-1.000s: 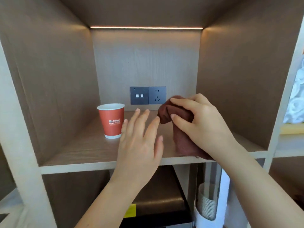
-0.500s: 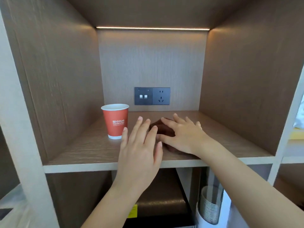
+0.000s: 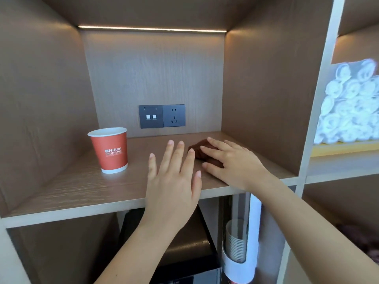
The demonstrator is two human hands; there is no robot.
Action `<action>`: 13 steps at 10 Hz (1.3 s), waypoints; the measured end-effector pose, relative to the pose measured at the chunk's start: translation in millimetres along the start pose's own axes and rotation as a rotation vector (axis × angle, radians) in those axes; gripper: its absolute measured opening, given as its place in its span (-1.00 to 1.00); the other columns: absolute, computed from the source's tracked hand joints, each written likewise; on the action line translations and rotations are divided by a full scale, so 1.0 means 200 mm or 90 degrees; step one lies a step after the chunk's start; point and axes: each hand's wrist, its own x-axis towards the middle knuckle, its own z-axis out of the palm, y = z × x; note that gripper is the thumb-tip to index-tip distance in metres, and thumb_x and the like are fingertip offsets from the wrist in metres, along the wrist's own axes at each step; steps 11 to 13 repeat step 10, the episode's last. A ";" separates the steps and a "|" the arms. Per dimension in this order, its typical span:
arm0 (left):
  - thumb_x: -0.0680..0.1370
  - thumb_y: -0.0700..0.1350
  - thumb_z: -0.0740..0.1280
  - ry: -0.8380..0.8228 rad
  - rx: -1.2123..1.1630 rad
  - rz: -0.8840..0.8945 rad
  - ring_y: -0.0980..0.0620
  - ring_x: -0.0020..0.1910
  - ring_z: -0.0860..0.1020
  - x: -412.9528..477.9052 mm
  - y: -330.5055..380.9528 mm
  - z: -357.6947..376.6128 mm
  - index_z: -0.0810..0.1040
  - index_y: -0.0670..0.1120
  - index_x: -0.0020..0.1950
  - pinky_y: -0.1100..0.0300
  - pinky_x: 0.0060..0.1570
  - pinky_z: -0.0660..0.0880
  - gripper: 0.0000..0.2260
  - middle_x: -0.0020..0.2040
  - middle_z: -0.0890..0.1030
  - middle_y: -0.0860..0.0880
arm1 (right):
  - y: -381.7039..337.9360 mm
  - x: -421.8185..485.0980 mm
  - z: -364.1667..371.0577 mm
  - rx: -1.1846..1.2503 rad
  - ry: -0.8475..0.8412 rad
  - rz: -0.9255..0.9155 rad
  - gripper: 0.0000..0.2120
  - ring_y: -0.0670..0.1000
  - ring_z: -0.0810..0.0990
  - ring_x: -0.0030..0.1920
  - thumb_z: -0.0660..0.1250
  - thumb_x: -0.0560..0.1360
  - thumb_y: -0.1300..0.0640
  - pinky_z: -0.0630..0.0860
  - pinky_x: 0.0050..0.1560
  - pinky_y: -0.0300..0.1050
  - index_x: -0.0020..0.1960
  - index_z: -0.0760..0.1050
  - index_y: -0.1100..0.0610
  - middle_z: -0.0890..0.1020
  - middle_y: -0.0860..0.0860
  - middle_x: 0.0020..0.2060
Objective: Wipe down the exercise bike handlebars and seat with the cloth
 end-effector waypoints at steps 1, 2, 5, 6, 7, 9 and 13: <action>0.52 0.01 0.08 -0.013 0.015 -0.006 -0.17 0.37 0.29 0.02 0.05 0.03 0.45 -0.14 0.28 -0.27 0.26 0.17 -0.59 0.32 0.43 -0.18 | 0.13 0.01 -0.04 -0.019 -0.034 0.043 -0.50 0.04 0.03 0.48 0.04 0.51 -0.25 0.08 0.43 0.14 0.42 0.09 -0.24 0.01 -0.20 0.49; 0.52 0.05 0.01 -0.022 0.022 -0.008 -0.17 0.36 0.30 0.03 0.06 0.05 0.46 -0.13 0.27 -0.27 0.25 0.19 -0.55 0.32 0.44 -0.18 | 0.22 0.01 -0.05 -0.032 -0.047 0.071 -0.50 0.05 0.03 0.48 0.05 0.51 -0.25 0.06 0.41 0.12 0.42 0.08 -0.24 0.00 -0.20 0.49; 0.50 0.04 0.13 0.012 0.020 -0.007 -0.21 0.31 0.36 0.02 0.03 0.04 0.48 -0.15 0.25 -0.27 0.22 0.23 -0.58 0.29 0.47 -0.20 | 0.22 0.01 -0.04 -0.050 -0.029 0.109 -0.45 0.10 -0.02 0.49 0.04 0.48 -0.31 -0.06 0.40 0.26 0.43 0.07 -0.22 -0.02 -0.15 0.50; 0.49 0.02 0.15 0.022 0.009 -0.021 -0.22 0.29 0.38 -0.01 -0.01 0.02 0.49 -0.16 0.23 -0.28 0.20 0.25 -0.59 0.27 0.48 -0.21 | 0.10 -0.01 -0.03 -0.015 0.048 0.108 -0.44 0.12 -0.02 0.48 0.06 0.48 -0.29 -0.09 0.39 0.30 0.43 0.13 -0.16 0.03 -0.10 0.50; 0.47 -0.01 0.18 0.031 0.001 -0.043 -0.23 0.29 0.38 -0.04 -0.05 -0.01 0.50 -0.17 0.22 -0.29 0.20 0.25 -0.60 0.27 0.49 -0.22 | -0.09 -0.05 -0.02 0.072 0.130 0.062 -0.52 0.08 0.11 0.46 0.12 0.51 -0.19 0.00 0.39 0.28 0.39 0.24 -0.11 0.17 -0.06 0.48; 0.50 -0.04 0.21 0.034 -0.018 -0.081 -0.22 0.33 0.34 -0.12 -0.15 -0.11 0.46 -0.16 0.26 -0.24 0.24 0.22 -0.63 0.31 0.44 -0.20 | -0.36 -0.13 0.03 0.063 0.185 0.036 -0.49 0.07 0.25 0.40 0.11 0.48 -0.23 0.08 0.36 0.26 0.37 0.29 -0.07 0.33 -0.03 0.41; 0.43 -0.16 0.36 0.077 -0.019 -0.087 -0.26 0.23 0.43 -0.18 -0.17 -0.17 0.50 -0.21 0.21 -0.21 0.16 0.34 -0.64 0.25 0.49 -0.24 | -0.42 -0.18 0.05 0.032 0.191 0.027 -0.51 0.08 0.28 0.38 0.13 0.49 -0.20 0.18 0.34 0.20 0.37 0.30 -0.05 0.35 0.00 0.39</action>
